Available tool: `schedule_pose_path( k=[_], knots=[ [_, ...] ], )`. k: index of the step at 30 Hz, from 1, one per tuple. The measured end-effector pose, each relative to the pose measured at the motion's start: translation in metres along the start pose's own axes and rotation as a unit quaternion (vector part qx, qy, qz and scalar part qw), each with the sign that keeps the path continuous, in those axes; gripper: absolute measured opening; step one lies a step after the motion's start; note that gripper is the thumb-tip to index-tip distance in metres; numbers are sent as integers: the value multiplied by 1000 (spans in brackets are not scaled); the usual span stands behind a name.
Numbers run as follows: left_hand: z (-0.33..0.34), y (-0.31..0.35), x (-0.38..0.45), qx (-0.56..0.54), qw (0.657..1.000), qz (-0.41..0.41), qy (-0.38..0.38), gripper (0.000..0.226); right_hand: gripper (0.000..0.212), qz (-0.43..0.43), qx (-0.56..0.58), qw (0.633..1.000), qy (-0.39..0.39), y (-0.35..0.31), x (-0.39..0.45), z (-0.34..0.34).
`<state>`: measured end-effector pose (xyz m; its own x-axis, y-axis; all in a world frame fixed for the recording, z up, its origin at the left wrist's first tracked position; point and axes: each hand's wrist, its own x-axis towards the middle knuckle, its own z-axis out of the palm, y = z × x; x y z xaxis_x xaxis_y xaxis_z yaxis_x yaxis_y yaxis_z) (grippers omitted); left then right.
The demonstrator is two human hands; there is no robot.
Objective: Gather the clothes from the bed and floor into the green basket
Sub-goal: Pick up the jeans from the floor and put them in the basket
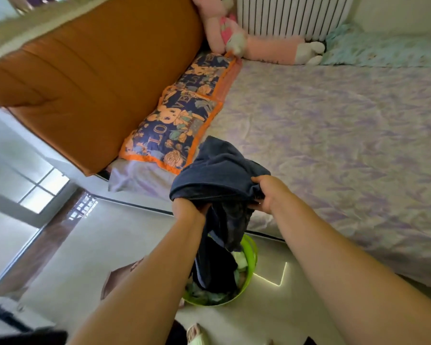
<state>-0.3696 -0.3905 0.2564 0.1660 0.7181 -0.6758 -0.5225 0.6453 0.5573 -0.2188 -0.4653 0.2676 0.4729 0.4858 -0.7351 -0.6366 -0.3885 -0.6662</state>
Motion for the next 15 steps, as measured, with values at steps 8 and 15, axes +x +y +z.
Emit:
schedule_pose_path(
  k=[8,15],
  knots=[
    [-79,1,47,-2,998,-38,40,39,10,90,-43,995,9,88,58,44],
    [-138,-24,111,-40,990,-107,83,40,4,180,-48,981,57,176,119,52]
  ],
)
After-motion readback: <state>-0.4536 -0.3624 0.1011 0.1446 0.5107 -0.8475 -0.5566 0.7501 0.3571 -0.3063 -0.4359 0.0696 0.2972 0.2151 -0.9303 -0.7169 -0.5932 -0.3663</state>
